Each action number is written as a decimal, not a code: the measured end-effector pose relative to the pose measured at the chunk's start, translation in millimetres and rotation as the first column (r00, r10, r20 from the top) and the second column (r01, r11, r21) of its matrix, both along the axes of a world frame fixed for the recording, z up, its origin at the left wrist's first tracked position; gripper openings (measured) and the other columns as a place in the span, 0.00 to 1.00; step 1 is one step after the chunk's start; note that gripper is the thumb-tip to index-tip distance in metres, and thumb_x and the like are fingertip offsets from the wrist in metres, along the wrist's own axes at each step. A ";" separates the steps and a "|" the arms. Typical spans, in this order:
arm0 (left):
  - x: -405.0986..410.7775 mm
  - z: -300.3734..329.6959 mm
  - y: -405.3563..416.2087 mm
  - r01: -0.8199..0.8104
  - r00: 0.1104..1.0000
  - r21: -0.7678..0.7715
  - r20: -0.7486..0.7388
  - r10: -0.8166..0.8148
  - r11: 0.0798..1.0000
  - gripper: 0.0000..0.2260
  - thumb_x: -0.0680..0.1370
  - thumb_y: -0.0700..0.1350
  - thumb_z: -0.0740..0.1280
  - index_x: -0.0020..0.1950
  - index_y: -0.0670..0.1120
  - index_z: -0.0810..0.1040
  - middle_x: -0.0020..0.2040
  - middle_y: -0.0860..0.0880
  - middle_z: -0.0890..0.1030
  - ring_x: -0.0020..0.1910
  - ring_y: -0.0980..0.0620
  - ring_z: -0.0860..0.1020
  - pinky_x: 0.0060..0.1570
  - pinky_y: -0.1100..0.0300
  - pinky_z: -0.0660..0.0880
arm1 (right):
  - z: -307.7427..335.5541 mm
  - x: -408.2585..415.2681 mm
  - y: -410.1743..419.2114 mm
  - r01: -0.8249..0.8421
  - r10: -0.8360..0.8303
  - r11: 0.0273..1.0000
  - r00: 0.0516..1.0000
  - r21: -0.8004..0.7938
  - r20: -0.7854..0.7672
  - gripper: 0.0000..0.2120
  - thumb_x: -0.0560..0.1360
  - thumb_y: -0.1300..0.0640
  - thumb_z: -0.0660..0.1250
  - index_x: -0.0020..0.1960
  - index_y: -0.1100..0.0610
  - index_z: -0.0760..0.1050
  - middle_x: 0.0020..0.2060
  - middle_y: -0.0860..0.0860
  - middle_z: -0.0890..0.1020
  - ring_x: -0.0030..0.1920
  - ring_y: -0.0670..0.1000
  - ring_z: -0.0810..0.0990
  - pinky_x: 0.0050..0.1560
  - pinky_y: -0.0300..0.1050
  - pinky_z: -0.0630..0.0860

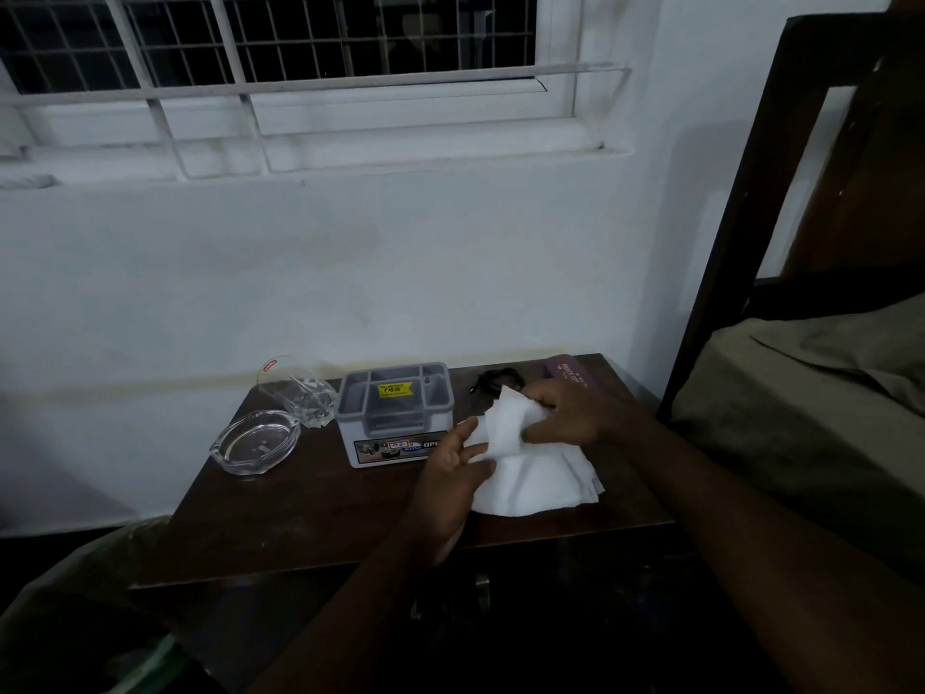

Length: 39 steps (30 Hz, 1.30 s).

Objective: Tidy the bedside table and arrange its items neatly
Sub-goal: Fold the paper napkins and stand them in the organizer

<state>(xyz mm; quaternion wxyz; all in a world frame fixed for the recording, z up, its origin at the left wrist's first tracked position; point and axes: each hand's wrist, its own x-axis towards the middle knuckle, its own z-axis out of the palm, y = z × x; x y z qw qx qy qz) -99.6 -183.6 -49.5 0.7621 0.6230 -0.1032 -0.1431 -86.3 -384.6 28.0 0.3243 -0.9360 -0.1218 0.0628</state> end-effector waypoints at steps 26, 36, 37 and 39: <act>1.2 9.7 -1.3 -0.140 0.978 -0.117 -0.175 0.118 0.983 0.12 0.80 0.36 0.60 0.59 0.46 0.79 0.60 0.40 0.80 0.58 0.38 0.79 0.56 0.44 0.76 | 1.5 -12.0 1.4 -0.236 0.264 0.956 0.950 -0.173 0.165 0.10 0.66 0.56 0.74 0.48 0.52 0.84 0.49 0.47 0.81 0.51 0.47 0.77 0.54 0.39 0.73; 0.6 15.5 -0.8 -0.131 0.948 -0.226 -0.313 0.056 0.965 0.14 0.79 0.45 0.63 0.57 0.37 0.79 0.54 0.39 0.83 0.51 0.42 0.83 0.44 0.50 0.81 | 3.0 -17.4 13.1 -0.273 0.306 0.901 0.951 -0.338 0.047 0.20 0.65 0.41 0.77 0.55 0.46 0.81 0.55 0.43 0.79 0.57 0.44 0.75 0.62 0.45 0.72; -0.9 16.2 -1.2 -0.113 0.951 -0.230 -0.307 0.038 0.967 0.14 0.79 0.46 0.63 0.58 0.37 0.79 0.55 0.37 0.82 0.53 0.41 0.82 0.48 0.48 0.81 | 3.2 -17.9 13.5 -0.259 0.294 0.901 0.954 -0.347 0.052 0.21 0.65 0.40 0.77 0.55 0.45 0.81 0.55 0.42 0.79 0.57 0.43 0.74 0.62 0.43 0.71; -5.6 17.3 -0.8 -0.084 0.972 -0.187 -0.230 0.039 0.979 0.10 0.80 0.41 0.64 0.59 0.39 0.78 0.57 0.37 0.81 0.56 0.39 0.81 0.54 0.44 0.78 | 4.1 -19.3 15.4 -0.241 0.288 0.890 0.955 -0.388 0.067 0.22 0.64 0.37 0.75 0.55 0.44 0.81 0.55 0.40 0.78 0.57 0.41 0.74 0.61 0.40 0.71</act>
